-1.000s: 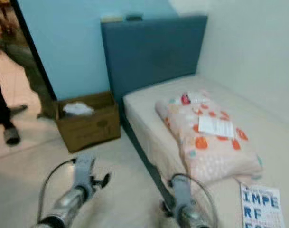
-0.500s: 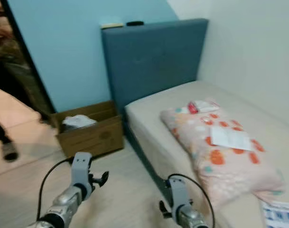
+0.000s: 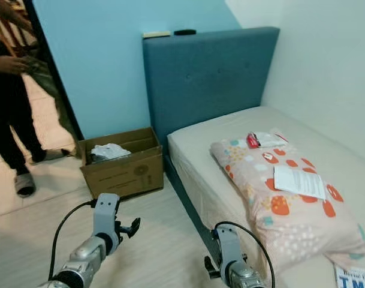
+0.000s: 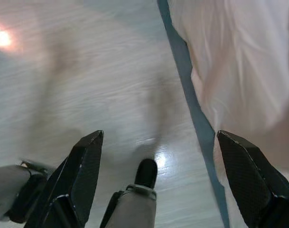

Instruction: Clean up the room

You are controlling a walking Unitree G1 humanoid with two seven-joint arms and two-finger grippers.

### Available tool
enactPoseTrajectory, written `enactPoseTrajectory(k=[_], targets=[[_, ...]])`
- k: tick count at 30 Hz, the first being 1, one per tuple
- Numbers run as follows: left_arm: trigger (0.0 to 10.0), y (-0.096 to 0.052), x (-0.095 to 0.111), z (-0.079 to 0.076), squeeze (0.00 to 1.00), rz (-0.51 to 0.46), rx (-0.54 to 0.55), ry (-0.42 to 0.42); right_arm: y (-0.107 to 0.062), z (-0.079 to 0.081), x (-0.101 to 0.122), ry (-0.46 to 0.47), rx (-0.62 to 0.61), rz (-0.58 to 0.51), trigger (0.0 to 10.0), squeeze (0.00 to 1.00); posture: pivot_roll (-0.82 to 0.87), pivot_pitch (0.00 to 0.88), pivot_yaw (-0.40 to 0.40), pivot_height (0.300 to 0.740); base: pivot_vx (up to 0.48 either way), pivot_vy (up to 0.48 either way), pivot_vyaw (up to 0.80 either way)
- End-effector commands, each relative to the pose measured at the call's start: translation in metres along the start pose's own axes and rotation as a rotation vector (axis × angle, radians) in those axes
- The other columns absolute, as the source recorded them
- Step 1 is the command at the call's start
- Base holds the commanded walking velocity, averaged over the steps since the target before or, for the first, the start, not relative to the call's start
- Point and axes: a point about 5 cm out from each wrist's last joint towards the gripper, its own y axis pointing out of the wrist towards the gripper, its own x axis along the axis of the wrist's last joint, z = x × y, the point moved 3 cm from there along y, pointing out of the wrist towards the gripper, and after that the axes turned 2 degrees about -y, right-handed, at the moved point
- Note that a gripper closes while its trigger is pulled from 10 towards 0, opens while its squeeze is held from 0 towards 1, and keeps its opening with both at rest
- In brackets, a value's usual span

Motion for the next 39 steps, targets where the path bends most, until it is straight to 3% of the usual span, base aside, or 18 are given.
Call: enactPoseTrajectory(k=[1,19,25,30,34,36,39], targets=[[10.0,0.000,-0.002,-0.001,0.00,0.009,0.003,-0.016,0.000,0.001,-0.004,-0.013,0.000,0.016,10.0,0.00,0.02,0.000,-0.042,0.726,0.000,0.000,0.00],[10.0,-0.001,-0.003,0.000,0.00,0.006,0.003,-0.017,0.000,0.001,-0.006,-0.013,-0.012,0.021,10.0,0.00,0.01,0.000,-0.044,0.726,0.000,0.000,0.00],[10.0,0.000,0.004,0.003,0.00,-0.022,0.012,-0.032,-0.001,-0.002,-0.005,0.053,-0.029,0.007,10.0,0.00,0.02,0.000,-0.049,0.726,0.000,0.000,0.00],[10.0,-0.001,-0.003,-0.003,0.00,0.005,-0.006,0.044,0.000,0.000,-0.004,0.067,-0.011,-0.001,10.0,0.00,0.01,0.000,-0.035,0.726,0.000,0.000,0.00],[10.0,-0.002,0.000,-0.003,0.00,-0.028,-0.030,0.056,-0.001,0.001,0.002,0.056,0.012,-0.045,10.0,0.00,0.01,0.017,-0.039,0.726,0.000,0.000,0.00],[10.0,-0.005,-0.004,-0.010,0.00,-0.044,-0.065,0.052,-0.002,0.000,0.006,0.010,0.021,-0.083,10.0,0.00,0.01,0.023,-0.039,0.726,0.000,0.000,0.00],[10.0,-0.009,-0.006,-0.015,0.00,-0.075,-0.090,0.028,-0.003,-0.004,0.012,0.016,0.023,-0.129,10.0,0.00,0.01,0.033,-0.043,0.726,0.000,0.000,0.00]])
